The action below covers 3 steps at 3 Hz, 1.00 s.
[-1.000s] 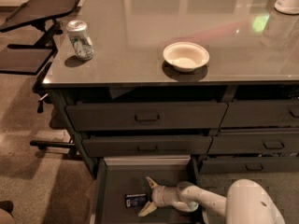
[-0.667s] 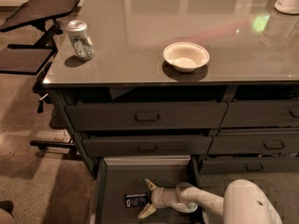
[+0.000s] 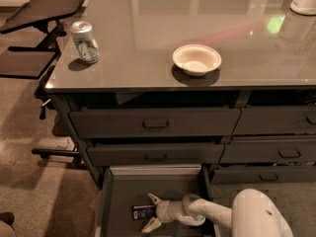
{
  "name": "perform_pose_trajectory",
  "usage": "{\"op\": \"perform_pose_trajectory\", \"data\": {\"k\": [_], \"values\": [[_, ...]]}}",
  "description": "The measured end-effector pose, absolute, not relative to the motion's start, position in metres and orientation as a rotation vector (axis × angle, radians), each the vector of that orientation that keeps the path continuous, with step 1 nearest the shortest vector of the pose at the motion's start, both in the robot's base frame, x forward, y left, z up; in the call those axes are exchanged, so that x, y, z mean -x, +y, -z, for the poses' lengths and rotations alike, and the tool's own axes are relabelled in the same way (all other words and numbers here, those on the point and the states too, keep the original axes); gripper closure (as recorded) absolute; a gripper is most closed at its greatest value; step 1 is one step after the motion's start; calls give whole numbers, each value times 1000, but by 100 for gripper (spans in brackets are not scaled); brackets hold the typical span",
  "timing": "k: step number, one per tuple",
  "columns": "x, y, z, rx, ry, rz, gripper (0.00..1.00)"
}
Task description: Pick rxbar blueberry from bottom drawer and place on counter
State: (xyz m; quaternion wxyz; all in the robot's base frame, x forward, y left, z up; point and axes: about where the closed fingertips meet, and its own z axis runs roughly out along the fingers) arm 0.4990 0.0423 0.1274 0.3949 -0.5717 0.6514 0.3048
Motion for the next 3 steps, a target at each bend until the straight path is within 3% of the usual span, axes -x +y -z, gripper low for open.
{"op": "perform_pose_trajectory", "data": {"k": [2,3], "values": [[-496,58,-120,1471,1644,-814,13],[-496,59,-115,1472,1652,-826,30]]}}
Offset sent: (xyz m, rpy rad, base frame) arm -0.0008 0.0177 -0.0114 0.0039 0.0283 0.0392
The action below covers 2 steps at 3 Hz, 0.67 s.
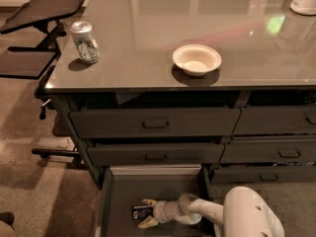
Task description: Pick rxbar blueberry from bottom drawer and place on counter
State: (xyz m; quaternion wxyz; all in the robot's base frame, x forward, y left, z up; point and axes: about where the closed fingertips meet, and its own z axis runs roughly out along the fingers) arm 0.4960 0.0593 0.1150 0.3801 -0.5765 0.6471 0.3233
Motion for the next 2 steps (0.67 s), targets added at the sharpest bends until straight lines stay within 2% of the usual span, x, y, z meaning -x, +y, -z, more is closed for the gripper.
{"op": "perform_pose_trajectory", "data": {"k": [2], "values": [[-501,54,-110,1449,1707,-801,76]]}}
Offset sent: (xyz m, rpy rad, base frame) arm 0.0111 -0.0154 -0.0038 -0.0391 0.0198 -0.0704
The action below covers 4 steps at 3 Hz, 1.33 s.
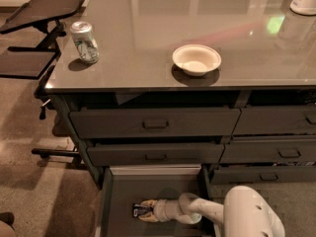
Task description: Pick rxbar blueberry from bottom drawer and place on counter
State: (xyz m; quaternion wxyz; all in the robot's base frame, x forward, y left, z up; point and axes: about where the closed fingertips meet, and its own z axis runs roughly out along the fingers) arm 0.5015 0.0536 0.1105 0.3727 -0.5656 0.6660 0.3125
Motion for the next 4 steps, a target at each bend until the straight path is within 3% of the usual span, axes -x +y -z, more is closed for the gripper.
{"op": "perform_pose_trajectory", "data": {"k": [1,4], "values": [[-502,51,-114,1443,1705,-794,98],[-488,18,-169,1453,1611,-819,100]]}}
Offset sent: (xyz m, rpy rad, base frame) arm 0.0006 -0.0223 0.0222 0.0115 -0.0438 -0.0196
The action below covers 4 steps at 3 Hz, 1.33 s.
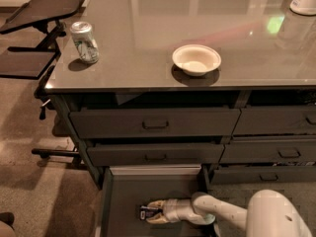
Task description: Pick rxbar blueberry from bottom drawer and place on counter
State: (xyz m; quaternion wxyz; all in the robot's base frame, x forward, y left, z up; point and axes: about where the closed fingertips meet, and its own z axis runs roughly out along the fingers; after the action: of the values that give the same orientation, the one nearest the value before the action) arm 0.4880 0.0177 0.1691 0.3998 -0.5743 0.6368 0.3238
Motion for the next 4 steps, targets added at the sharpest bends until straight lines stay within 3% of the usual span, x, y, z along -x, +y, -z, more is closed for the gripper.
{"op": "perform_pose_trajectory", "data": {"k": [2,4], "values": [[-472,-12,-278,1532,1442,-890,100],[-462,-32,-437,1657,1264,-811,100]]}}
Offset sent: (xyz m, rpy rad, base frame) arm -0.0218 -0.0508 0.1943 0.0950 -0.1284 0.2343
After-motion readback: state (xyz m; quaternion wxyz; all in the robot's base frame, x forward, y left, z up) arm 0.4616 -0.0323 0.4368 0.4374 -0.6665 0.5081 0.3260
